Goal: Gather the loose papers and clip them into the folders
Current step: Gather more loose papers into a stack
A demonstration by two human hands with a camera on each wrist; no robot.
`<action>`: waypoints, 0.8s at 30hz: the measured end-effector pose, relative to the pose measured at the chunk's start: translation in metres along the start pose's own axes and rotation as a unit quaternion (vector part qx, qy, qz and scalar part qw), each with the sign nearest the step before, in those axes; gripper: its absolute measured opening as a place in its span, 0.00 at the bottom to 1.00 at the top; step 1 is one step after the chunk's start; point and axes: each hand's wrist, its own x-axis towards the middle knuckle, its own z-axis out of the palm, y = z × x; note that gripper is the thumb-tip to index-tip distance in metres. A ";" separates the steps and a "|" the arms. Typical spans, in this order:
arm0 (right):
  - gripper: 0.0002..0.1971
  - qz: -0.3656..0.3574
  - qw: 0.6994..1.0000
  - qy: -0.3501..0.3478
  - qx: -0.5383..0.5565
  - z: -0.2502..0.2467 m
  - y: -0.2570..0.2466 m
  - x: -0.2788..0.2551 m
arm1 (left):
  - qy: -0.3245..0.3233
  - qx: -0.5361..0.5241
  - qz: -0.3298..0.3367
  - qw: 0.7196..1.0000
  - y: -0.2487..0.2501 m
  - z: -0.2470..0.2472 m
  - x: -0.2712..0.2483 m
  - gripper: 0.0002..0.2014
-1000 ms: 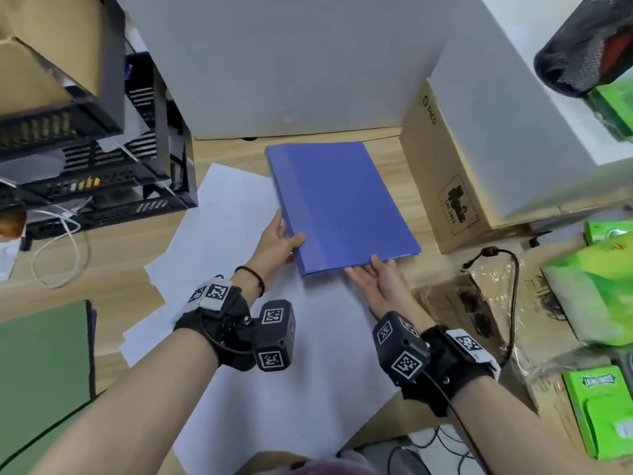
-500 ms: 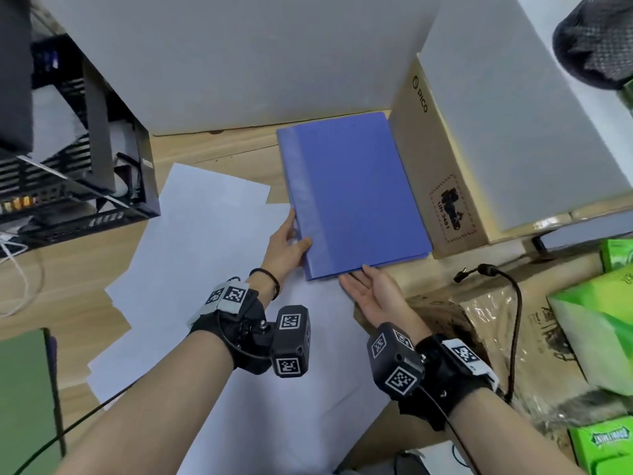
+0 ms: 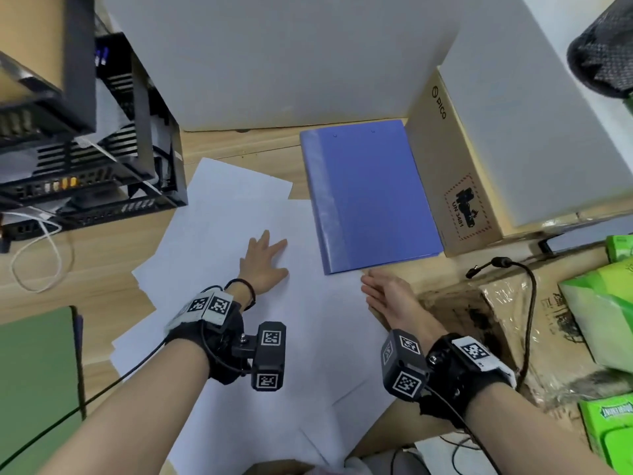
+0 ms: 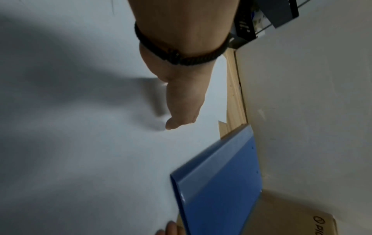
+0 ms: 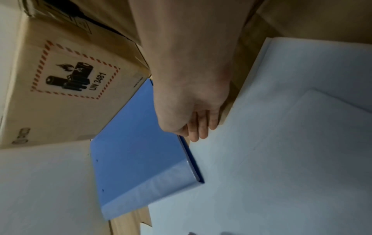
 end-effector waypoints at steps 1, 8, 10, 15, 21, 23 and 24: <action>0.08 -0.019 1.000 0.010 -0.016 0.002 0.004 -0.002 | -0.017 -0.006 -0.002 1.000 -0.010 0.000 -0.006 0.34; 0.19 -0.120 0.971 -0.006 -0.205 0.028 0.039 -0.027 | -0.031 -0.002 0.001 1.000 -0.069 0.006 -0.057 0.39; 0.21 -0.141 0.958 -0.013 -0.251 0.037 0.049 -0.037 | -0.024 0.021 0.003 0.999 -0.086 0.010 -0.069 0.41; 0.24 -0.188 0.926 -0.015 -0.326 0.053 0.078 -0.054 | -0.019 0.069 -0.002 0.997 -0.117 0.015 -0.094 0.47; 0.28 -0.183 0.925 -0.011 -0.333 0.056 0.097 -0.068 | 0.057 0.052 -0.029 0.997 -0.140 0.010 -0.117 0.53; 0.29 -0.176 0.927 -0.003 -0.330 0.052 0.099 -0.070 | 0.067 0.054 -0.076 0.993 -0.152 0.008 -0.125 0.55; 0.30 -0.169 0.929 -0.003 -0.331 0.050 0.100 -0.071 | 0.062 0.044 -0.093 0.993 -0.157 0.008 -0.129 0.54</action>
